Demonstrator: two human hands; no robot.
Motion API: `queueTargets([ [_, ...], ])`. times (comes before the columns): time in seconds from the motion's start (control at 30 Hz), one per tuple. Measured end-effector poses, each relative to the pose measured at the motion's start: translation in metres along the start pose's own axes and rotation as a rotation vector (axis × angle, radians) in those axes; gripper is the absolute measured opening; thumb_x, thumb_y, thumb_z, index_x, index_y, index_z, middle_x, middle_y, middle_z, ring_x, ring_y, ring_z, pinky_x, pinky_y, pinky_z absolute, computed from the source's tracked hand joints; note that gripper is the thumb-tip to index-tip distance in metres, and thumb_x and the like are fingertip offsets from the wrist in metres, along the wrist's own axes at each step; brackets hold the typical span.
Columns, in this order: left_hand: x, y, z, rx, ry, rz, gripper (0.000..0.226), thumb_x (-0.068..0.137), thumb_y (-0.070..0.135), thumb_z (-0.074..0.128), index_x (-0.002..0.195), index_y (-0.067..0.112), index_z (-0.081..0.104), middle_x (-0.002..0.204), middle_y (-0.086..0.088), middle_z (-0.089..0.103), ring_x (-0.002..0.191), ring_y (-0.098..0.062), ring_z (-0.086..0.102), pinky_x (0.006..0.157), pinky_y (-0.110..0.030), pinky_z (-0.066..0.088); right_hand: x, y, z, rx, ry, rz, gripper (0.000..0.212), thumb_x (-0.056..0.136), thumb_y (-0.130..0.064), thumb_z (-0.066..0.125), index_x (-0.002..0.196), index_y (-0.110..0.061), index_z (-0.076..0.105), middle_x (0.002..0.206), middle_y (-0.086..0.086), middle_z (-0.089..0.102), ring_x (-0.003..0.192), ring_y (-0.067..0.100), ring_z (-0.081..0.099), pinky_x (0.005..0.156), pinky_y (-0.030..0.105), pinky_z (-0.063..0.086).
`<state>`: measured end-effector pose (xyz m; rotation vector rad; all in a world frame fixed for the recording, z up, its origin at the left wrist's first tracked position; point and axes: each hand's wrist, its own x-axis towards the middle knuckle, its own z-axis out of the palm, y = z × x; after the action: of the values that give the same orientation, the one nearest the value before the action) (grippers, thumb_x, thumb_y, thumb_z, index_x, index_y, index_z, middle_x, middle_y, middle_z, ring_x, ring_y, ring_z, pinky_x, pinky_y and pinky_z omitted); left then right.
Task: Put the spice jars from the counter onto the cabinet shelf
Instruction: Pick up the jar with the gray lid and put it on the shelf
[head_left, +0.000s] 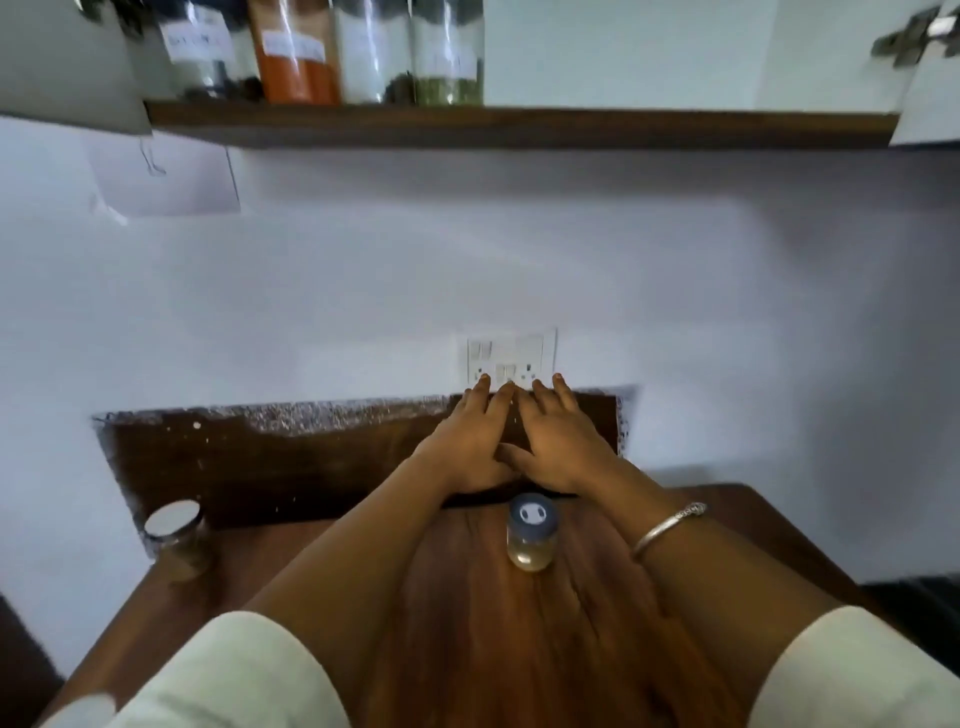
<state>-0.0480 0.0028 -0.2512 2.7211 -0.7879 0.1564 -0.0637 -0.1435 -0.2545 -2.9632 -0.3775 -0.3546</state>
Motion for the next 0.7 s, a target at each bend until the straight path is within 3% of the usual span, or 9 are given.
queueTargets([
  [0.17, 0.016, -0.001, 0.062, -0.053, -0.127, -0.057, 0.103, 0.078, 0.032, 0.070, 0.149, 0.015, -0.003, 0.157, -0.015, -0.006, 0.145, -0.032, -0.004, 0.116, -0.047, 0.021, -0.008, 0.033, 0.058, 0.111, -0.117, 0.033, 0.082, 0.088, -0.055, 0.048, 0.149, -0.014, 0.011, 0.156, 0.015, 0.016, 0.144, 0.034, -0.004, 0.114, 0.050, 0.022],
  [0.4, 0.058, -0.017, 0.162, -0.177, -0.248, -0.223, 0.102, 0.079, 0.034, 0.069, 0.149, 0.017, -0.004, 0.158, -0.008, -0.006, 0.145, -0.028, 0.000, 0.116, -0.041, 0.019, 0.007, 0.099, 0.143, 0.159, -0.255, 0.000, 0.078, 0.089, -0.049, 0.051, 0.148, -0.014, 0.015, 0.154, 0.014, 0.023, 0.144, 0.033, 0.009, 0.116, 0.044, 0.010],
  [0.5, 0.066, -0.026, 0.203, -0.253, -0.254, -0.319, 0.096, 0.083, 0.037, 0.066, 0.149, 0.017, -0.001, 0.158, -0.008, -0.002, 0.144, -0.028, 0.009, 0.114, -0.038, 0.022, 0.013, 0.121, 0.179, 0.146, -0.339, -0.008, 0.081, 0.088, -0.052, 0.051, 0.149, -0.016, 0.012, 0.156, 0.009, 0.018, 0.144, 0.031, 0.011, 0.117, 0.045, 0.017],
  [0.7, 0.076, -0.038, 0.263, -0.242, -0.222, -0.420, 0.091, 0.086, 0.034, 0.063, 0.149, 0.020, -0.002, 0.158, -0.008, -0.008, 0.144, -0.032, 0.012, 0.112, -0.044, 0.031, 0.026, 0.143, 0.236, 0.276, -0.415, 0.033, 0.086, 0.088, -0.045, 0.056, 0.150, -0.018, 0.003, 0.157, 0.011, 0.013, 0.145, 0.033, 0.007, 0.117, 0.044, 0.017],
])
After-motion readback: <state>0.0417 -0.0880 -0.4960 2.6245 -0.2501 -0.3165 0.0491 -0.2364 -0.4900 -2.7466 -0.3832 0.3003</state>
